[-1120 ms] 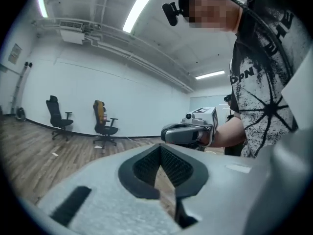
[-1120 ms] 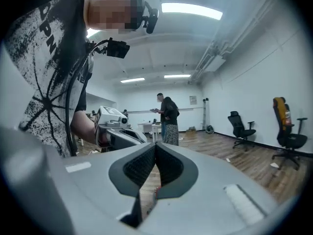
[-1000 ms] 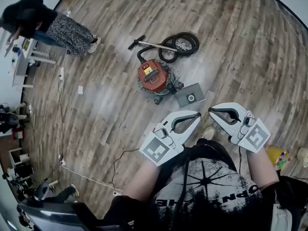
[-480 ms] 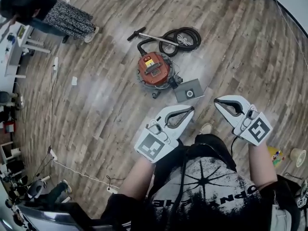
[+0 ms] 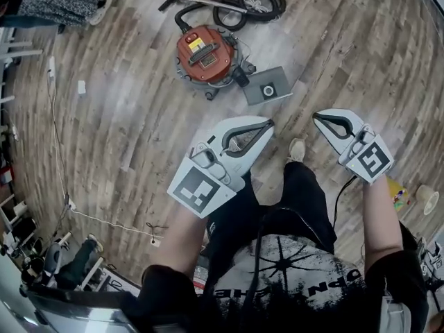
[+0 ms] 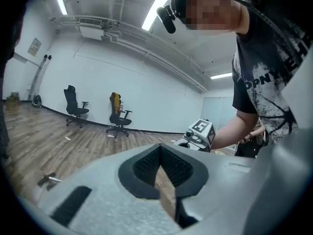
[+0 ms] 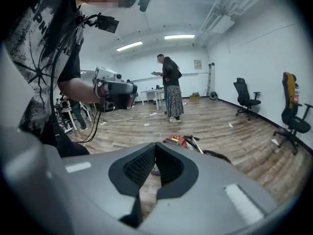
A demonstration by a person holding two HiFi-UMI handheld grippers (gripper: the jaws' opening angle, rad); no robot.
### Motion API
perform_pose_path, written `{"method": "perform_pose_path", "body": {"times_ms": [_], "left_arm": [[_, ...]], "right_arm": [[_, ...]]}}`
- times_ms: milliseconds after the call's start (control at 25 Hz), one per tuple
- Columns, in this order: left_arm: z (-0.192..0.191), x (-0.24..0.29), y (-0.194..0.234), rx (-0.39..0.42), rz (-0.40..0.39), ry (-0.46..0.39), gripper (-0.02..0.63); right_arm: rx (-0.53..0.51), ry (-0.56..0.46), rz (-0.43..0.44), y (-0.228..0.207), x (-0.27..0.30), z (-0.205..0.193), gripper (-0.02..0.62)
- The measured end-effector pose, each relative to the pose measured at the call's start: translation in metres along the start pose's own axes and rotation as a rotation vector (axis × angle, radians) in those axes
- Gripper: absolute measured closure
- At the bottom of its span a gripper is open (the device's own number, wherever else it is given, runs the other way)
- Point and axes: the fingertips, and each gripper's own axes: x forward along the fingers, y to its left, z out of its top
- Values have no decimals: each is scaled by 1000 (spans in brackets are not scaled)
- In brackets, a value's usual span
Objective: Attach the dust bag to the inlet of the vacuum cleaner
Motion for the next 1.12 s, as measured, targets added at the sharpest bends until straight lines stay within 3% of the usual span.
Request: {"method": "perform_pose_path", "body": {"times_ms": [120, 320, 480, 600, 680, 880, 1120], "left_arm": [[-54, 7, 14, 13, -8, 53, 612], [-146, 31, 56, 1, -44, 28, 612], [-248, 50, 87, 100, -121, 80, 611], [-302, 71, 109, 110, -149, 70, 611], [-332, 86, 121, 101, -159, 54, 609], [-395, 112, 135, 80, -163, 61, 607], [-436, 108, 131, 22, -147, 117, 607]], "right_arm": [[27, 74, 25, -11, 39, -68, 517], [-11, 275, 35, -36, 133, -214, 434], [-130, 454, 66, -65, 214, -370, 400], [-188, 568, 78, -81, 271, -496, 388], [-214, 649, 88, -86, 291, -557, 385], [-280, 806, 145, -94, 324, -661, 391], [-366, 917, 198, -97, 340, -710, 441]]}}
